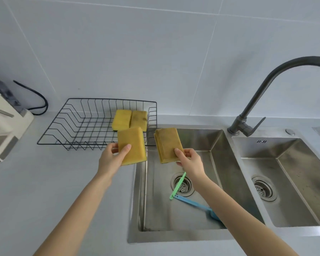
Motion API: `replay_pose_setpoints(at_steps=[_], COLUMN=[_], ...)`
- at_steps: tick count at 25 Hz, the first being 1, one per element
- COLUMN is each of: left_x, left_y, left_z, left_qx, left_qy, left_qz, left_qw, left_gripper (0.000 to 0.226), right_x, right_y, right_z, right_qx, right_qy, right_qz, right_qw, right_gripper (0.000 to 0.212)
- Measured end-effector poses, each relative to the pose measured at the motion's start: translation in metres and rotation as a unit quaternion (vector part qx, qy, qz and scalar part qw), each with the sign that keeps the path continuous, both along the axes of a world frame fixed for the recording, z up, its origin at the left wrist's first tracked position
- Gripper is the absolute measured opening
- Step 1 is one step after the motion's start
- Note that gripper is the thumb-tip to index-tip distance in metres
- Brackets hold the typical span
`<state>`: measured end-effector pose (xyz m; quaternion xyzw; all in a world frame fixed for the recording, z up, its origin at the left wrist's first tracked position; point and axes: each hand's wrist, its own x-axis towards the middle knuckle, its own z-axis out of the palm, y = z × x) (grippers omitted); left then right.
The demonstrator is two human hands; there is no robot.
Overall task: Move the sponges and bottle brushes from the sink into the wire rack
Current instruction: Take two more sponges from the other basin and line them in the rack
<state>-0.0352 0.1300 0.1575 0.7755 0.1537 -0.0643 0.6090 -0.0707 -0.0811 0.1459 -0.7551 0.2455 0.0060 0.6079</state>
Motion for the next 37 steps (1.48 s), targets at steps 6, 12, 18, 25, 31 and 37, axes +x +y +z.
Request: replay_pose_setpoints(at_steps=[6, 12, 18, 25, 31, 37], left_x=[0.035, 0.063, 0.094, 0.135, 0.162, 0.178], left_y=[0.065, 0.111, 0.146, 0.175, 0.179, 0.183], left_z=[0.008, 0.010, 0.011, 0.007, -0.003, -0.012], left_qx=[0.005, 0.006, 0.028, 0.058, 0.084, 0.120], left_qy=[-0.008, -0.005, -0.005, 0.005, 0.023, 0.018], left_qz=[-0.022, -0.022, -0.011, 0.003, 0.003, 0.011], left_qw=[1.000, 1.000, 1.000, 0.998, 0.996, 0.993], left_gripper=[0.044, 0.044, 0.047, 0.049, 0.049, 0.048], right_x=[0.026, 0.052, 0.090, 0.137, 0.174, 0.194], right_y=[0.063, 0.109, 0.144, 0.184, 0.206, 0.223], right_z=[0.003, 0.008, 0.020, 0.021, 0.012, -0.010], right_qx=[0.009, 0.006, -0.022, -0.016, -0.026, -0.023], right_qy=[-0.012, -0.012, -0.002, 0.028, 0.054, 0.105], right_qz=[-0.025, -0.033, -0.005, 0.037, 0.052, 0.053], right_qw=[1.000, 0.999, 1.000, 0.999, 0.997, 0.993], right_gripper=[0.025, 0.026, 0.026, 0.031, 0.038, 0.036])
